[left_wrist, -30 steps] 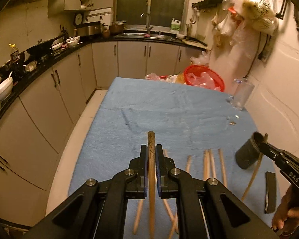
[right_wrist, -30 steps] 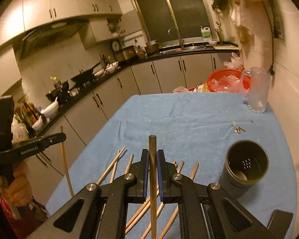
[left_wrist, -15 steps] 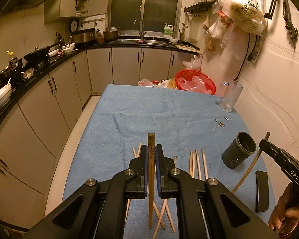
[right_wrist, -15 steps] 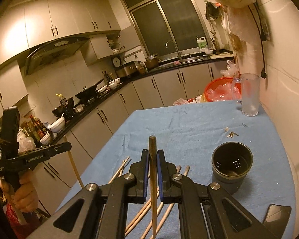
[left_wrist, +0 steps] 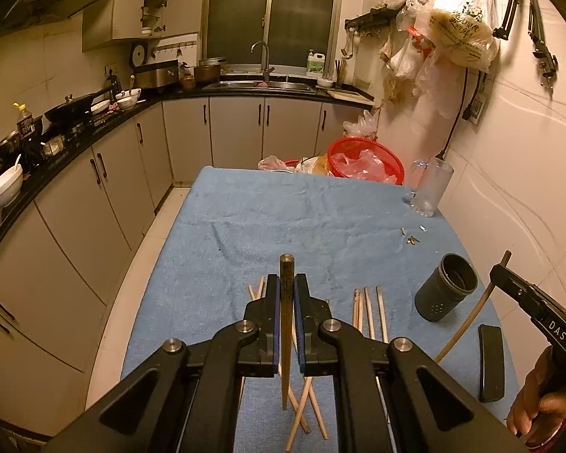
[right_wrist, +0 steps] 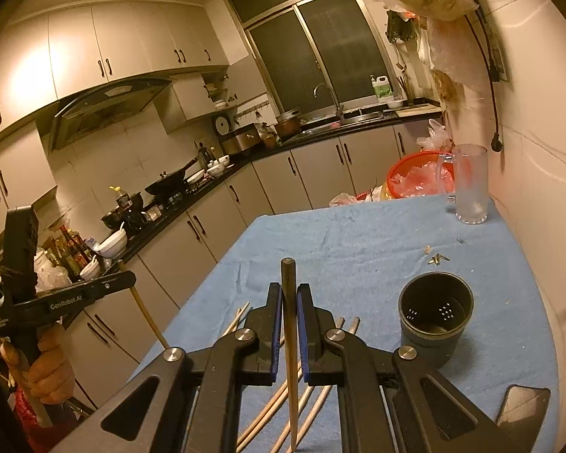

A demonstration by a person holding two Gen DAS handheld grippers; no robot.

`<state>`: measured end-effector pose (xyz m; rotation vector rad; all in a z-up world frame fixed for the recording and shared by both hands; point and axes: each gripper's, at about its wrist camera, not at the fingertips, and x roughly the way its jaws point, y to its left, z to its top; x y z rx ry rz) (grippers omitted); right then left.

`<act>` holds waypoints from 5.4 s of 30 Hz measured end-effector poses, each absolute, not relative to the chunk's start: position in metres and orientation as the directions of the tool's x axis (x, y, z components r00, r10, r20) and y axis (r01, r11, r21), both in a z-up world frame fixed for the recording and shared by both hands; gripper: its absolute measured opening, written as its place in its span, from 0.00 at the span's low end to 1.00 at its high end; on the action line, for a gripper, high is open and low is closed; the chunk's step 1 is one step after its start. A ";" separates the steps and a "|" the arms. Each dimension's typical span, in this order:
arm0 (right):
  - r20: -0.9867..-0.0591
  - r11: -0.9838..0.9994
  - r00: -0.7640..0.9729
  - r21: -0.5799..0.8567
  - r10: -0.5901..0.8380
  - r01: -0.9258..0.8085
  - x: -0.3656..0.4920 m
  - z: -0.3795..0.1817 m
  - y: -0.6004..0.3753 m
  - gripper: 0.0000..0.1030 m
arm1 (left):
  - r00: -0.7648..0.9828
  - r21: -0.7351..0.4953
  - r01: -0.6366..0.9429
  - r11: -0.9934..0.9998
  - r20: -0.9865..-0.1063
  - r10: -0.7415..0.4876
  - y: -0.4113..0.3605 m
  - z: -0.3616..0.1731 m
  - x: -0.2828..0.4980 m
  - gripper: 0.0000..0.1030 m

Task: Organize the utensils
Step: 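Lift the chopstick and carry it over the black utensil cup, then lower the chopstick into the black cup and open the left tool, then move the left tool back and grasp another wooden chopstick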

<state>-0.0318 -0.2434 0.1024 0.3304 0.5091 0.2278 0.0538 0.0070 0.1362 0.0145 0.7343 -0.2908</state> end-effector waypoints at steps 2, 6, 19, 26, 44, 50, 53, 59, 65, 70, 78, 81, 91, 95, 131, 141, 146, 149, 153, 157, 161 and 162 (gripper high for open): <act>-0.433 0.921 0.852 0.366 0.293 -0.131 -0.033 0.104 -0.244 0.08 | 0.705 -0.087 0.267 0.960 -0.662 -0.256 0.006 0.138 0.053 0.07; -0.428 0.921 0.856 0.368 0.291 -0.129 -0.035 0.104 -0.245 0.08 | 0.707 -0.085 0.270 0.959 -0.659 -0.258 0.006 0.140 0.053 0.07; -0.404 0.917 0.868 0.376 0.289 -0.131 -0.041 0.107 -0.251 0.08 | 0.711 -0.080 0.294 0.952 -0.647 -0.274 -0.003 0.153 0.054 0.07; -0.388 0.916 0.879 0.382 0.279 -0.122 -0.043 0.116 -0.262 0.08 | 0.706 -0.080 0.330 0.941 -0.641 -0.302 -0.019 0.164 0.056 0.07; -0.233 0.915 0.961 0.400 0.150 -0.046 -0.068 0.190 -0.342 0.08 | 0.679 -0.103 0.488 0.867 -0.579 -0.452 -0.117 0.224 0.054 0.07; -0.205 0.908 0.971 0.419 0.121 -0.024 -0.064 0.203 -0.370 0.08 | 0.667 -0.112 0.542 0.833 -0.545 -0.507 -0.155 0.246 0.050 0.07; -0.206 0.908 0.973 0.418 0.107 -0.011 -0.054 0.205 -0.381 0.08 | 0.659 -0.123 0.554 0.824 -0.539 -0.524 -0.169 0.250 0.050 0.07; -0.223 0.902 0.969 0.432 0.101 0.005 -0.034 0.197 -0.399 0.08 | 0.627 -0.135 0.563 0.816 -0.574 -0.527 -0.199 0.233 0.067 0.07; -0.296 0.902 0.948 0.430 0.118 0.021 -0.012 0.170 -0.406 0.08 | 0.585 -0.140 0.558 0.818 -0.634 -0.507 -0.217 0.199 0.085 0.07; -0.355 0.900 0.925 0.433 0.133 0.037 0.003 0.146 -0.406 0.08 | 0.561 -0.140 0.550 0.823 -0.668 -0.489 -0.224 0.177 0.096 0.07; -0.421 0.894 0.896 0.443 0.145 0.063 0.018 0.121 -0.408 0.11 | 0.544 -0.151 0.532 0.833 -0.692 -0.474 -0.220 0.161 0.104 0.07; -0.431 0.895 0.890 0.441 0.147 0.066 0.018 0.119 -0.407 0.13 | 0.542 -0.154 0.530 0.834 -0.695 -0.473 -0.219 0.159 0.105 0.07; -0.405 0.886 0.905 0.457 0.128 0.079 0.000 0.129 -0.407 0.29 | 0.557 -0.163 0.523 0.837 -0.678 -0.480 -0.209 0.164 0.100 0.23; -0.389 0.880 0.913 0.468 0.120 0.084 -0.013 0.134 -0.405 0.29 | 0.567 -0.163 0.516 0.841 -0.671 -0.478 -0.201 0.167 0.094 0.23; -0.472 0.895 0.821 0.435 0.321 -0.100 -0.104 0.095 -0.241 0.47 | 0.596 -0.219 0.200 0.955 -0.746 -0.296 0.052 0.093 0.010 0.33; -0.620 0.904 0.734 0.426 0.276 0.021 -0.061 0.066 -0.241 0.41 | 0.558 -0.215 0.198 0.956 -0.777 -0.290 0.057 0.075 0.032 0.33; -0.718 0.915 0.651 0.394 0.246 0.089 -0.010 0.036 -0.234 0.37 | 0.511 -0.232 0.167 0.958 -0.811 -0.285 0.065 0.049 0.061 0.33; -0.767 0.925 0.607 0.356 0.208 0.134 0.021 0.019 -0.229 0.27 | 0.486 -0.241 0.154 0.958 -0.826 -0.286 0.068 0.032 0.075 0.33; -0.815 0.940 0.559 0.296 0.155 0.170 0.062 0.001 -0.222 0.24 | 0.470 -0.225 0.166 0.960 -0.838 -0.278 0.068 0.020 0.084 0.33; -0.863 0.953 0.497 0.222 0.093 0.206 0.102 -0.017 -0.211 0.20 | 0.460 -0.218 0.166 0.962 -0.846 -0.271 0.072 0.013 0.092 0.33; -0.893 0.958 0.448 0.166 0.046 0.233 0.122 -0.033 -0.207 0.19 | 0.452 -0.219 0.161 0.962 -0.850 -0.269 0.078 0.007 0.098 0.33; -0.898 0.958 0.437 0.160 0.042 0.237 0.124 -0.037 -0.207 0.19 | 0.450 -0.219 0.160 0.963 -0.852 -0.268 0.079 0.005 0.100 0.33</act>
